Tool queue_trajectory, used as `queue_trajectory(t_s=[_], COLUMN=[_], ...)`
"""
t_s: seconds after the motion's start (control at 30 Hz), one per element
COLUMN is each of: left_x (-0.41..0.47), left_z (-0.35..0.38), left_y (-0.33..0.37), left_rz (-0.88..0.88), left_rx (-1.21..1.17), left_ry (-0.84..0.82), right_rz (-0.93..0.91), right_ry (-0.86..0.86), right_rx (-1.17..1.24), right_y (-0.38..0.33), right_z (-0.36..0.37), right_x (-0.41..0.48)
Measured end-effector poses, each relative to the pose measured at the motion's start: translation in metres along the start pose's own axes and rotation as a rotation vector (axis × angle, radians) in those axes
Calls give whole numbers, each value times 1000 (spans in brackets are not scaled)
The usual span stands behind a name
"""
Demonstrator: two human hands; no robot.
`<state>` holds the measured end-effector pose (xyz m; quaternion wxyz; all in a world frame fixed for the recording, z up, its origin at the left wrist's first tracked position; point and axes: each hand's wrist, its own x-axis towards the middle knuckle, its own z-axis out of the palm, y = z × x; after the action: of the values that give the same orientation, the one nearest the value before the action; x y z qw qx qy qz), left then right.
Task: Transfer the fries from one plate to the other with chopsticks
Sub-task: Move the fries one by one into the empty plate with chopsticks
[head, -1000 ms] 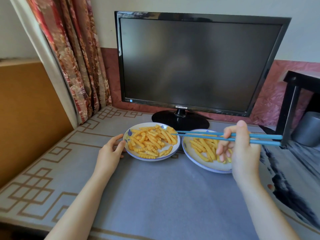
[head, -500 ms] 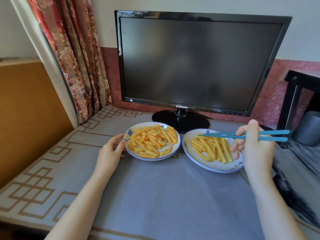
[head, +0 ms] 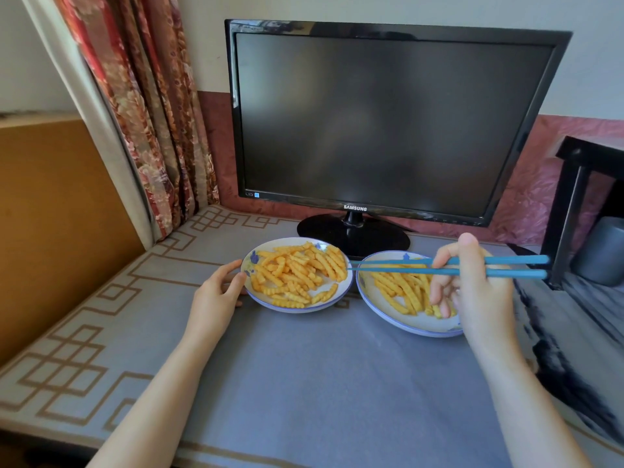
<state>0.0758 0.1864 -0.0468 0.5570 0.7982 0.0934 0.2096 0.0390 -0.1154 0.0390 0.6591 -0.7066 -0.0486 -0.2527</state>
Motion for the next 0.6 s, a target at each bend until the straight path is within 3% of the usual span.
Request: queue_trajectory(t_s=[0.3,0.6], left_x=[-2,-2], left_z=[-1,-1], left_y=[3,2], left_rz=[2,3], left_rx=[13,22], left_ry=[2,-1], right_rz=[117,83], right_ry=[-202,-321], right_rx=[95,71], right_y=[-7,4], right_z=[14,29], right_x=[-8,-20])
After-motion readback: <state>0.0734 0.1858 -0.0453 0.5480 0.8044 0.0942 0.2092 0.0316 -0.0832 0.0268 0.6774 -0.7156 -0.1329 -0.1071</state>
